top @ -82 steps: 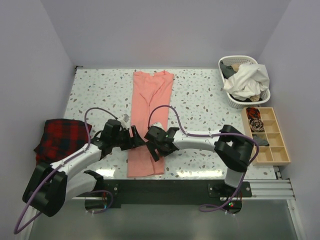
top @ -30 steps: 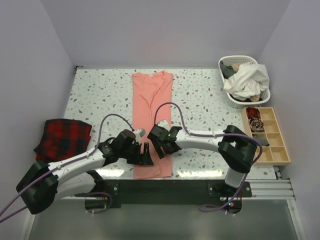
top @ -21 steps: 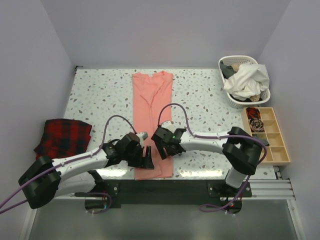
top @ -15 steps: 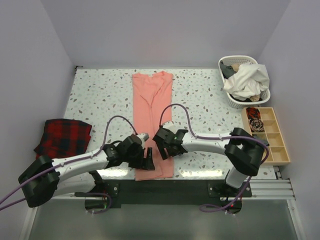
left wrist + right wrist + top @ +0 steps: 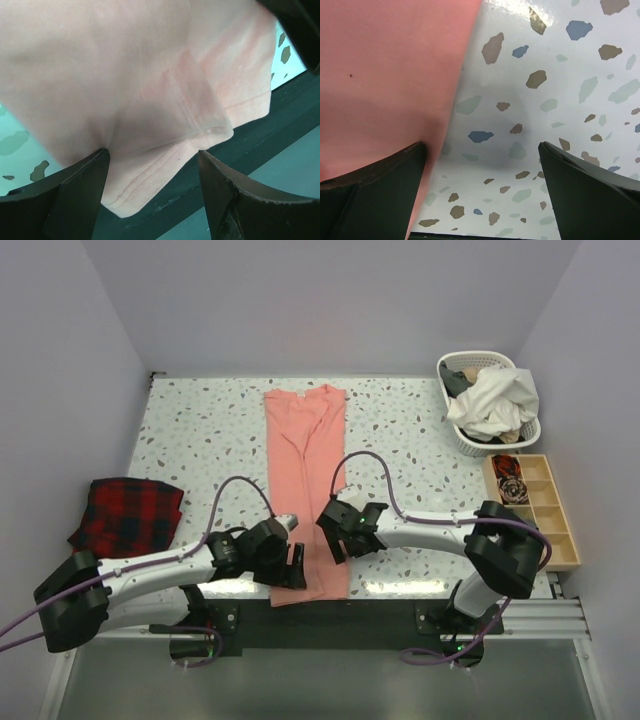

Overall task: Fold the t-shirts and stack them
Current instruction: Rotate the tshirt 90 degrees

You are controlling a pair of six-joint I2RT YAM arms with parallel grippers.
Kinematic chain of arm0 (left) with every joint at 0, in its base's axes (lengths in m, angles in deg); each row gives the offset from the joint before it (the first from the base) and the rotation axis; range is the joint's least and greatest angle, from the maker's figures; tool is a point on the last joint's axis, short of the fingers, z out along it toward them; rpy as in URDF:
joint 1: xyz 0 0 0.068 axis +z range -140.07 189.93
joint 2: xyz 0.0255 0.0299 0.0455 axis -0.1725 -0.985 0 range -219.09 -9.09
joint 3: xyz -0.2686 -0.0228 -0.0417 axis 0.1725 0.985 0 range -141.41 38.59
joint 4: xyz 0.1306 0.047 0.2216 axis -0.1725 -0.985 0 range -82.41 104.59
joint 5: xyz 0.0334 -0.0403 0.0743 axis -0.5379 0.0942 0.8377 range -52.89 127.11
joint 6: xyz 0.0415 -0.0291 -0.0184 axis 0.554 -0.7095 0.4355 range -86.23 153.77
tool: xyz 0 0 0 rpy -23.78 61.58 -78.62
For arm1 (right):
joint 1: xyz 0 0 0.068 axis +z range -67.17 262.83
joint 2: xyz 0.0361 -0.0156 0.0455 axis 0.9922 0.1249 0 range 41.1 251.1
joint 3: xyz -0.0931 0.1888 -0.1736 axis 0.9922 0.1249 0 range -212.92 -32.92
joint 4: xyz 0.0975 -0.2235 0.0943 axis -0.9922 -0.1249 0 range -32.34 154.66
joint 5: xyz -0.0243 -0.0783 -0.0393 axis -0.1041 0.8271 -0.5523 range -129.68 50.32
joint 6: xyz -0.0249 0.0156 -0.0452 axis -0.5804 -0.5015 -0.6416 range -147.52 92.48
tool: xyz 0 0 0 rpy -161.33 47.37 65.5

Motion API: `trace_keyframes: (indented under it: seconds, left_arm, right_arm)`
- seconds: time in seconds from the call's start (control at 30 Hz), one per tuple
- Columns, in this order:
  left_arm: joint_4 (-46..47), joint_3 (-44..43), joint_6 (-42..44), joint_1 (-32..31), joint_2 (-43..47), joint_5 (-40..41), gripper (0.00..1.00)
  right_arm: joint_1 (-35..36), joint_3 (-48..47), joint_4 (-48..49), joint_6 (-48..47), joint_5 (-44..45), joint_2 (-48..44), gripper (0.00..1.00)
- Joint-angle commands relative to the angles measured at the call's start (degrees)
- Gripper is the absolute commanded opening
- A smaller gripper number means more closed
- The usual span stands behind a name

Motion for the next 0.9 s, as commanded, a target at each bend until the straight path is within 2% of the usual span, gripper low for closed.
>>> trace_keyframes:
  seconds: [0.0,0.3,0.4,0.67,0.73,0.87]
  left_arm:
    - [-13.08,0.47,-0.94,-1.87,-1.00,2.87,0.77]
    - [-20.38,-1.02,-2.43,-2.05,4.63,6.83,0.77]
    - [-20.22,-2.60,-2.43,-2.05,5.24,9.02,0.77]
    - [-23.37,-13.32,-1.90,-2.05,7.88,16.58,0.79]
    - [-22.51,-14.91,-1.64,-2.05,8.05,17.38,0.79]
    - [-12.52,-12.37,-1.29,-2.05,7.53,13.26,0.79]
  right_arm:
    - [-0.96,1.96,-8.45,0.88,2.97,-1.00,0.98]
    - [-2.19,1.16,-11.01,2.55,6.04,-2.93,0.99]
    - [-2.28,1.16,-10.49,2.38,5.52,-4.07,0.98]
    - [-2.28,-0.68,-10.49,1.59,0.51,-14.17,0.98]
    - [-2.28,-0.86,-8.91,0.81,-3.68,-15.93,0.99]
    - [-1.93,-1.65,-5.14,-0.60,-8.98,-15.51,0.99]
